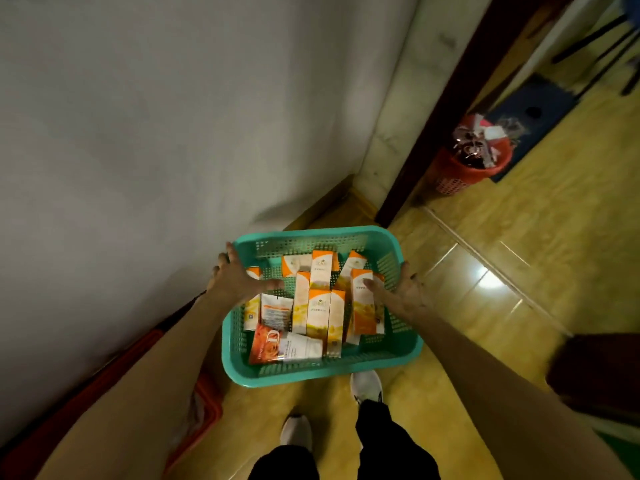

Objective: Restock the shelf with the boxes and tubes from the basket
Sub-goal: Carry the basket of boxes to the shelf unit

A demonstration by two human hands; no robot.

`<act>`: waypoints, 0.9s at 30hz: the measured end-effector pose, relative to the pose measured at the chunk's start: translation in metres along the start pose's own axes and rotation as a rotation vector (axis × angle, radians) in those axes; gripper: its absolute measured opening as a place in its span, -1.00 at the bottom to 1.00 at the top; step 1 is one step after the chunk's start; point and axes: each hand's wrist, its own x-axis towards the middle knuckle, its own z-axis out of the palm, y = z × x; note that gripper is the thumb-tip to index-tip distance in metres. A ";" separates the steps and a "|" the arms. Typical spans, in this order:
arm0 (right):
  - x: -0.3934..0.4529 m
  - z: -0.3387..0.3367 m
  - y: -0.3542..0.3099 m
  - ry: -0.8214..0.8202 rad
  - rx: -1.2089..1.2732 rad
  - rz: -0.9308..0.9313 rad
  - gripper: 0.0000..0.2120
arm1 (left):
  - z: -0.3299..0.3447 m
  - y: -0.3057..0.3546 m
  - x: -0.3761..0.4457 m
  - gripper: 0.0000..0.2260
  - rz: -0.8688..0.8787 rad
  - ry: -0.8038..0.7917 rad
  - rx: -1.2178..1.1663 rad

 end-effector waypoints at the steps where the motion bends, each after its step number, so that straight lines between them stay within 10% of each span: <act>1: -0.015 -0.008 0.003 0.012 0.005 0.008 0.11 | -0.007 0.005 -0.011 0.46 0.013 -0.003 -0.004; 14: -0.256 -0.066 0.102 0.168 0.108 0.252 0.02 | -0.056 0.103 -0.194 0.41 0.271 -0.079 0.212; 27: -0.511 -0.072 0.326 0.345 0.444 0.526 0.01 | 0.069 0.209 -0.433 0.34 0.588 -0.170 0.420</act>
